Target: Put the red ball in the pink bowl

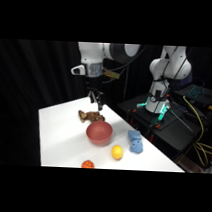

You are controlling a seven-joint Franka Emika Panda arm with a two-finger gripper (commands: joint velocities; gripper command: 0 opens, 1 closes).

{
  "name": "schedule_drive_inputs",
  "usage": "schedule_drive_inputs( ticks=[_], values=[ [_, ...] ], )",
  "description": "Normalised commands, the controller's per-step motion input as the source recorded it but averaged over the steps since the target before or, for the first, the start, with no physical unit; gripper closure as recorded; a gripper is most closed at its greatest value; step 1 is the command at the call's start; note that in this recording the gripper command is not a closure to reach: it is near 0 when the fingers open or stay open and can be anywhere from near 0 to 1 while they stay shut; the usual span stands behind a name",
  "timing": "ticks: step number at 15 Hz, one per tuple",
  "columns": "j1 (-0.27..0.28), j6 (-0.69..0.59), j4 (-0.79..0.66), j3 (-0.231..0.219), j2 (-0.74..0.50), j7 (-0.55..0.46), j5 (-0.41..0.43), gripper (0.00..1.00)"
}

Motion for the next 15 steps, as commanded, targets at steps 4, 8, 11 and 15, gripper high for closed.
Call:
schedule_drive_inputs(
  ticks=[4, 8, 11, 15],
  values=[
    [-0.021, 0.02, 0.02, 0.019, 0.02, 0.08, -0.076, 0.00],
    [0.013, 0.07, 0.17, 0.040, 0.21, 0.13, -0.087, 0.00],
    [0.073, 0.02, 0.41, 0.073, 0.44, 0.10, -0.094, 0.00],
    [0.105, -0.10, 0.61, 0.077, 0.57, 0.03, -0.115, 0.00]
  ],
)
